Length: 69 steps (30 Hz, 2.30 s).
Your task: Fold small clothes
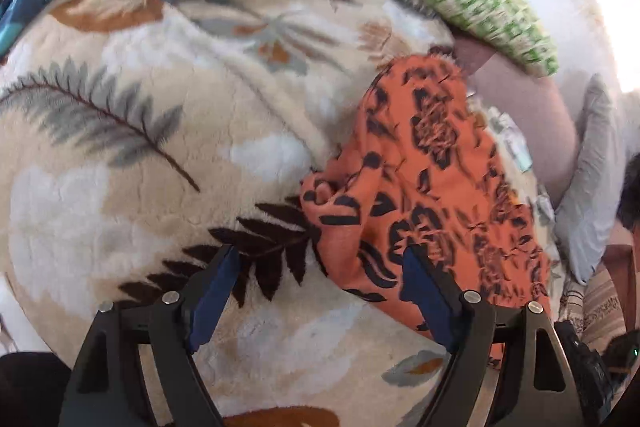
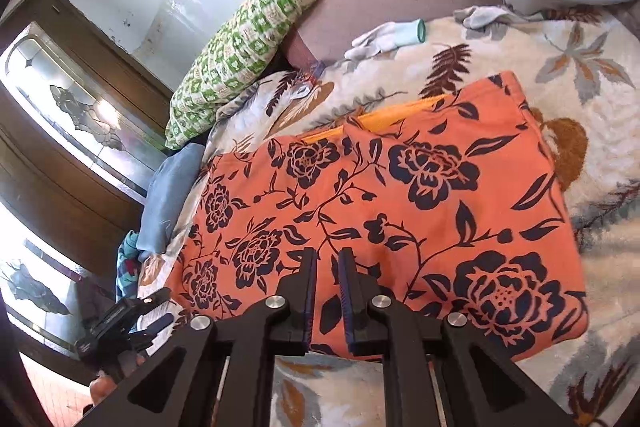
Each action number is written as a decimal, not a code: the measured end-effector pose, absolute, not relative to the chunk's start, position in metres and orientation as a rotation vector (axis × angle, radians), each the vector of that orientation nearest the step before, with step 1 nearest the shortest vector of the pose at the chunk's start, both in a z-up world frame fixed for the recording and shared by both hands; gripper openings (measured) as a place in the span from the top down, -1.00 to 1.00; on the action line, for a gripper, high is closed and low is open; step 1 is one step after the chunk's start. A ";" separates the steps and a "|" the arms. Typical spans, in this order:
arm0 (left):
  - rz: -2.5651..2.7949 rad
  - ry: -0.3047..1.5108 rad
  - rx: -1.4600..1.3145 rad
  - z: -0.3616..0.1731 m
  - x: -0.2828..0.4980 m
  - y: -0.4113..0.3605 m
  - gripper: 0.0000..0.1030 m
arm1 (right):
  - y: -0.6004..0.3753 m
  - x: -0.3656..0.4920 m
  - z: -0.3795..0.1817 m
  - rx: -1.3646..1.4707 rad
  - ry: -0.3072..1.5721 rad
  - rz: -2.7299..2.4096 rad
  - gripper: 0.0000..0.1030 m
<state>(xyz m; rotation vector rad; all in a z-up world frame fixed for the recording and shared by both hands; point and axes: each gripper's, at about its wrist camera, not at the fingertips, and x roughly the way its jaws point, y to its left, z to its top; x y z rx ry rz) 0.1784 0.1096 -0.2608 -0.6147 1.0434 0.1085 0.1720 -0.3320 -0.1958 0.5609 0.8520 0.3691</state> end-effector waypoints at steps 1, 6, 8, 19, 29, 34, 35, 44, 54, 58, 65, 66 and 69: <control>0.087 1.033 -0.640 -0.264 0.181 0.108 -0.63 | -0.333 0.170 -0.194 0.551 0.846 0.363 0.75; 0.078 0.949 -0.615 -0.260 0.194 0.107 0.21 | -0.348 0.166 -0.198 0.575 0.846 0.345 0.75; 0.090 0.987 -0.597 -0.264 0.202 0.107 0.51 | -0.356 0.165 -0.201 0.589 0.849 0.337 0.75; -0.013 0.848 -0.407 -0.182 0.203 0.040 0.82 | -0.435 0.150 -0.209 0.819 0.784 0.213 0.75; -0.370 0.814 -0.186 -0.111 0.199 -0.173 0.82 | -0.500 0.135 -0.232 1.025 0.757 0.137 0.75; -0.512 0.894 -0.088 -0.152 0.187 -0.289 0.82 | -0.542 0.124 -0.247 1.103 0.732 0.071 0.75; -0.533 0.920 -0.072 -0.166 0.184 -0.307 0.82 | -0.551 0.121 -0.250 1.120 0.725 0.057 0.75; -0.588 1.062 -0.114 -0.230 0.182 -0.322 0.72 | -0.588 0.114 -0.269 1.198 0.739 0.026 0.70; -0.631 0.854 0.060 -0.144 0.149 -0.268 -0.34 | -0.537 0.136 -0.243 1.069 0.759 0.134 0.70; -0.355 0.852 0.194 -0.145 0.165 -0.226 -0.34 | -0.510 0.141 -0.224 0.990 0.743 0.208 0.70; -0.239 0.995 0.257 -0.191 0.200 -0.187 -0.34 | -0.441 0.160 -0.214 0.825 0.838 0.350 0.70; -0.249 1.039 0.284 -0.205 0.200 -0.187 -0.34 | -0.434 0.164 -0.223 0.807 0.900 0.341 0.70; -0.297 1.169 0.310 -0.249 0.199 -0.188 -0.35 | -0.415 0.176 -0.272 0.751 1.172 0.277 0.64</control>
